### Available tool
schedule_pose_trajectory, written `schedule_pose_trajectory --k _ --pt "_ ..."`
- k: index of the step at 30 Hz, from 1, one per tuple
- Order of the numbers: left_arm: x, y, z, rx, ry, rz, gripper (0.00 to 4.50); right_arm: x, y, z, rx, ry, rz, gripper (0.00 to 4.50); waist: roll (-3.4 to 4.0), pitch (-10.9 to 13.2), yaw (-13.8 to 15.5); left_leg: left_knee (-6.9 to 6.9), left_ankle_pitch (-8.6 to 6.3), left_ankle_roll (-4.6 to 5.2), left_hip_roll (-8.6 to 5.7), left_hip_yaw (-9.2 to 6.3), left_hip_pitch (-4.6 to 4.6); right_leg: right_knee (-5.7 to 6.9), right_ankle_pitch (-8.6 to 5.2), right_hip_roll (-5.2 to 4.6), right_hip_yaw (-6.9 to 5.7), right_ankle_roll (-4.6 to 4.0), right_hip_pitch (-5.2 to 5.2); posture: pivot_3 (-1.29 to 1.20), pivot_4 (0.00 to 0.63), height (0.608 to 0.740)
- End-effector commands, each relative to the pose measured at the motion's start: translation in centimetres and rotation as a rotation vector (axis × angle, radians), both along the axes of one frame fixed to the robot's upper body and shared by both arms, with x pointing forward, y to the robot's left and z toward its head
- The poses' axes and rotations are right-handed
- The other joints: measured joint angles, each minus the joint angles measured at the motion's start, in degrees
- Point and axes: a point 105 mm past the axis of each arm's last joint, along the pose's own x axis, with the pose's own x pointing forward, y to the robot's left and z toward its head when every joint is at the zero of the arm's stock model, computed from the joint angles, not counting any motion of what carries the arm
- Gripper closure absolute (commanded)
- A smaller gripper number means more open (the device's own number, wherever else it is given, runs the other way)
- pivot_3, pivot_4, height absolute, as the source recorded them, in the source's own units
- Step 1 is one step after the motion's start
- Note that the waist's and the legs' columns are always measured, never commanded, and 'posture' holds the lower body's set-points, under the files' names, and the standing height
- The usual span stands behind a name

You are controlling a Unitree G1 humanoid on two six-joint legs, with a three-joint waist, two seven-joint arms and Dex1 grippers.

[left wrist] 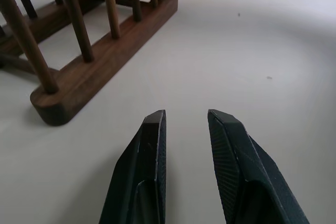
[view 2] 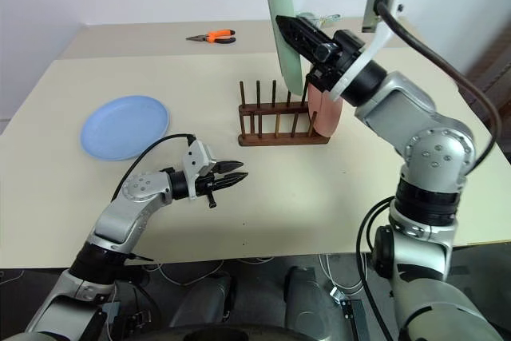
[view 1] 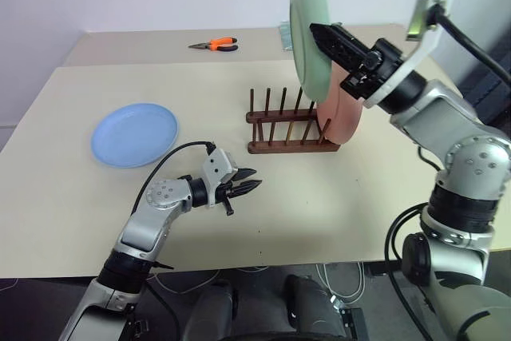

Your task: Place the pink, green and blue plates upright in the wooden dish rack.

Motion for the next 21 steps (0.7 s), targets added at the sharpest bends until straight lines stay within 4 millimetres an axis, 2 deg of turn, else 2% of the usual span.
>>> schedule_pose_trajectory --k 1,5,8,19,20,21 --pt "0.0 0.2 1.1 -0.018 -0.045 0.005 3.25 -0.2 0.2 0.9 0.065 0.021 0.036 4.49 0.02 0.0 0.0 0.00 0.00 0.00 0.00 0.00 -0.02 0.01 0.01 0.00 0.00 0.02 -0.02 0.00 0.150 0.740" --pt "-0.2 0.2 1.0 -0.015 -0.043 0.006 3.25 0.0 0.6 1.7 0.157 0.058 0.066 4.49 0.03 0.0 -0.4 -0.03 0.00 0.00 0.01 0.01 0.01 0.04 0.08 0.02 0.00 0.13 -0.03 0.00 0.150 0.740" --pt "-0.1 0.2 0.9 -0.014 -0.043 0.007 3.25 0.3 0.9 1.6 0.161 0.085 0.056 4.49 0.03 0.0 -0.9 -0.03 0.00 0.00 0.02 0.00 0.01 0.07 0.08 0.03 0.00 0.14 -0.05 0.00 0.150 0.740" --pt "0.0 0.2 1.2 -0.008 -0.049 0.001 3.25 2.0 0.5 -1.3 0.145 0.215 0.010 4.49 0.03 0.0 -1.4 -0.06 0.00 0.01 0.02 0.00 0.01 0.07 0.09 0.04 -0.01 0.18 -0.05 0.00 0.150 0.740" --pt "0.0 0.2 1.2 -0.006 -0.049 0.001 3.25 2.2 0.4 -1.6 0.140 0.225 0.004 3.85 0.04 0.0 -1.4 -0.06 0.00 0.00 0.02 0.01 0.01 0.07 0.09 0.04 -0.01 0.18 -0.05 0.00 0.150 0.740" --pt "0.1 0.2 1.2 -0.002 -0.050 0.001 3.25 2.3 0.4 -1.6 0.140 0.232 0.001 3.59 0.04 0.0 -1.4 -0.06 0.00 0.00 0.02 0.01 0.01 0.07 0.09 0.04 0.00 0.18 -0.05 0.00 0.150 0.740"
